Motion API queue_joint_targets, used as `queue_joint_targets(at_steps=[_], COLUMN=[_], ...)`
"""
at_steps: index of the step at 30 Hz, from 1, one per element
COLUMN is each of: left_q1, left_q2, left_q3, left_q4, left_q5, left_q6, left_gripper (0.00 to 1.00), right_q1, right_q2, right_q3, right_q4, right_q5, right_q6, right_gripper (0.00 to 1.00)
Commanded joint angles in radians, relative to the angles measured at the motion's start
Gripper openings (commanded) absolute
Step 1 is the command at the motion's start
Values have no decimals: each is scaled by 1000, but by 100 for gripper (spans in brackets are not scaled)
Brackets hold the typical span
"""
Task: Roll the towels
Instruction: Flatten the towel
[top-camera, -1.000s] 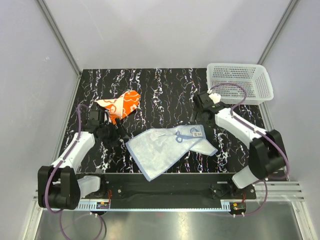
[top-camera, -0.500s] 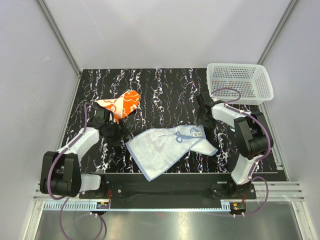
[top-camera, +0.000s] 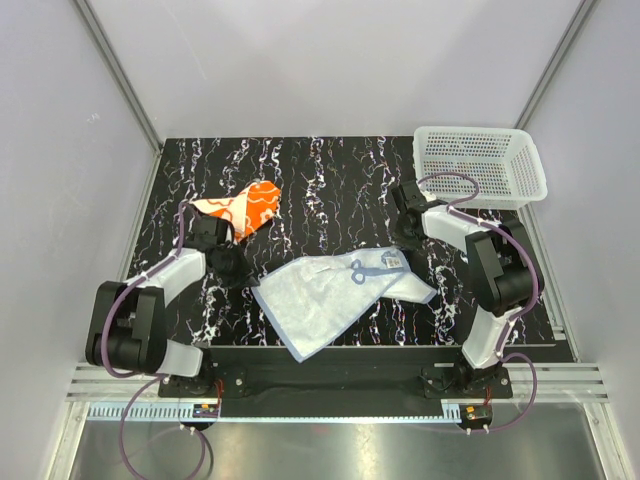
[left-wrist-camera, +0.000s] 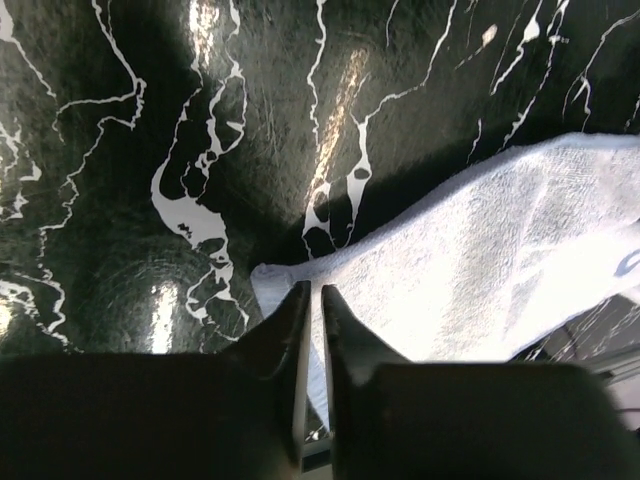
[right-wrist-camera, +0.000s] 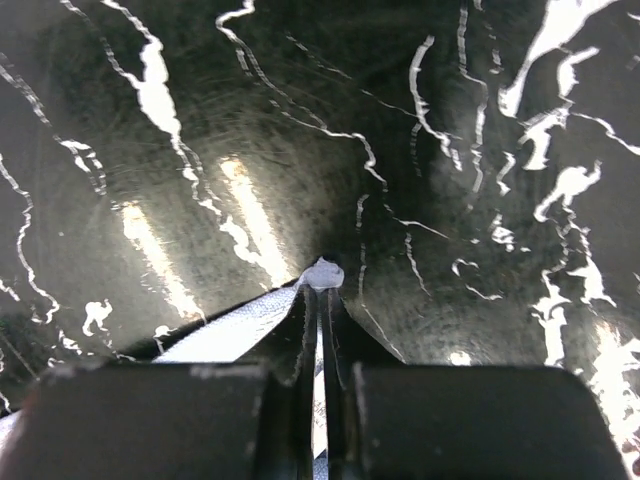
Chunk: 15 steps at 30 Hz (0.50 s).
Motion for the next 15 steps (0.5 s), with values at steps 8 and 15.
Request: queue_joint_targets(at_steps=[8, 15], left_q1=[-16, -88], left_q2=[-2, -33], left_q3=[58, 50], left_q4=[0, -12], left_q5=[-69, -191], left_q6=[13, -5], left_gripper=[41, 63], right_q1=[1, 1], right_q2=[-145, -263], right_q3=[-66, -103], right_q4=[-71, -112], right_q5=[-2, 3], right_q6=[15, 35], right_gripper=[0, 0])
